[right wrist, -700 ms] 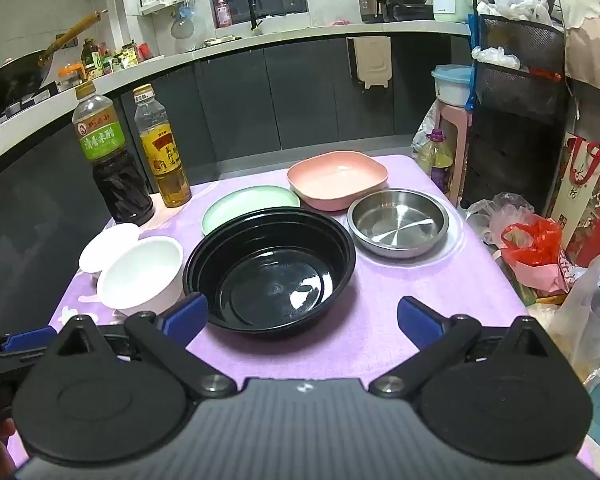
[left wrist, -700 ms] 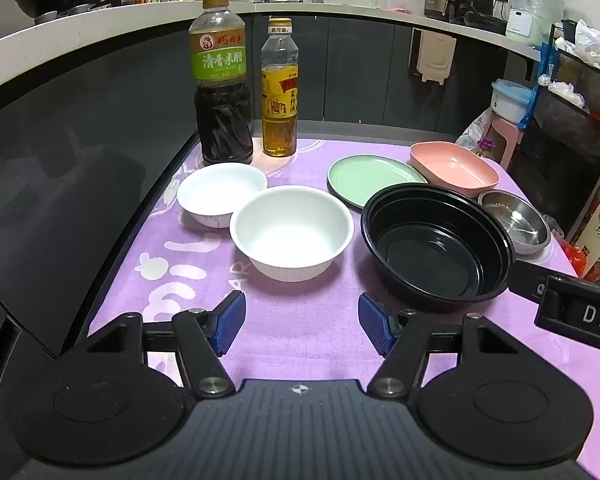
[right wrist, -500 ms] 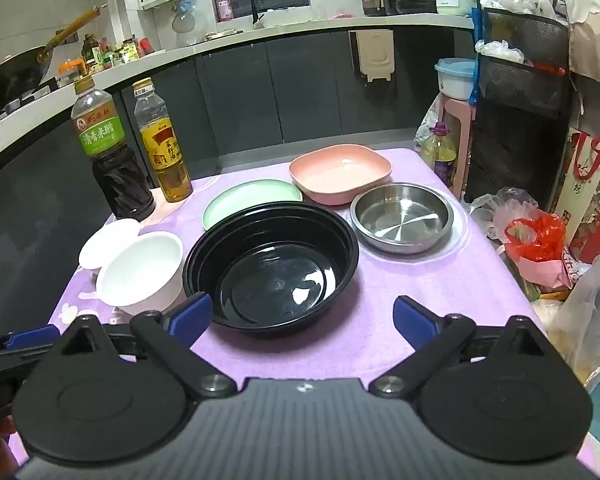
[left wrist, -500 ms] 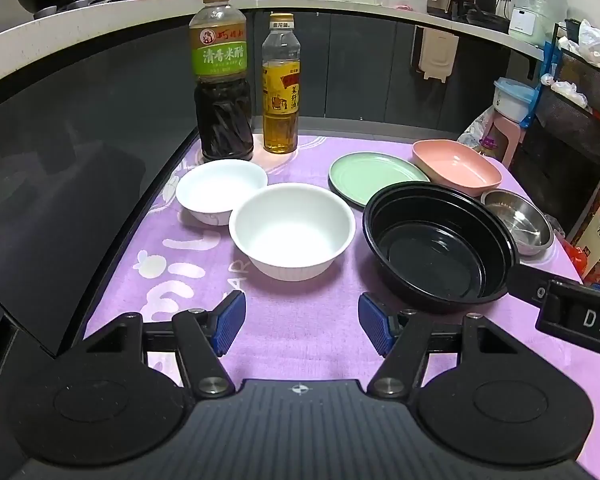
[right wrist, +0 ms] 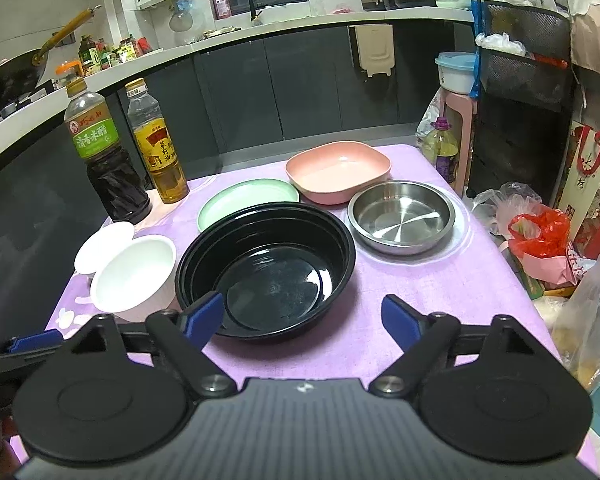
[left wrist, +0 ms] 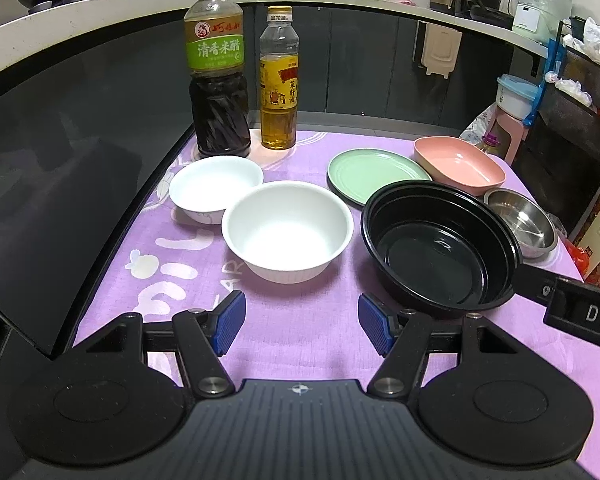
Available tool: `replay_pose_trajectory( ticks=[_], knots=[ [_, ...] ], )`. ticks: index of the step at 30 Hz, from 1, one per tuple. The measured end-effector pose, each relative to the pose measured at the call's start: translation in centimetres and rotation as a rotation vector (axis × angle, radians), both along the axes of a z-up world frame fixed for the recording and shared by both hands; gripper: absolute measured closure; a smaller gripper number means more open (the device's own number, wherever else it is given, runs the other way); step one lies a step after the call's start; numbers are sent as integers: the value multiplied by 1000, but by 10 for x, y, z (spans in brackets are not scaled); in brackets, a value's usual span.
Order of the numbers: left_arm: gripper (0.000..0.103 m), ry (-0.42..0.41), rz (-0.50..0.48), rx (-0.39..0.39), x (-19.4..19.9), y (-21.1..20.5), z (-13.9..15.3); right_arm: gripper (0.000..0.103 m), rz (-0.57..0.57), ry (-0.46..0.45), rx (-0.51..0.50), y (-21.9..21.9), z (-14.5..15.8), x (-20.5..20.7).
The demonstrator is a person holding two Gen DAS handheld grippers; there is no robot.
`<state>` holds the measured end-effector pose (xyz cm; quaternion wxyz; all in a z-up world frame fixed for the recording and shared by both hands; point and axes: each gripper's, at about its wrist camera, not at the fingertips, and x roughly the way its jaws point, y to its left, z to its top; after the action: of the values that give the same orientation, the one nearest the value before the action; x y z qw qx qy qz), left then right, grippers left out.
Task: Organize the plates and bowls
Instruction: 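Move both tools toward the rim of the large black bowl, then close both tools on the black bowl rim and lift it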
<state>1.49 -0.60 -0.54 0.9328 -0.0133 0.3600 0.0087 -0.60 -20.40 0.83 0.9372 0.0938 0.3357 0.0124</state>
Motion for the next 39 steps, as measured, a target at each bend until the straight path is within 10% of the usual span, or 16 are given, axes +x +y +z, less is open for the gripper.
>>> replay_pose_trajectory(
  ticks=[16, 39],
  knots=[
    [44, -29, 2, -35, 8, -1, 7, 34, -1, 11, -1, -5, -3, 7],
    [55, 153, 10, -355, 44, -2, -9, 43, -23, 66, 82, -25, -15, 27]
  ],
)
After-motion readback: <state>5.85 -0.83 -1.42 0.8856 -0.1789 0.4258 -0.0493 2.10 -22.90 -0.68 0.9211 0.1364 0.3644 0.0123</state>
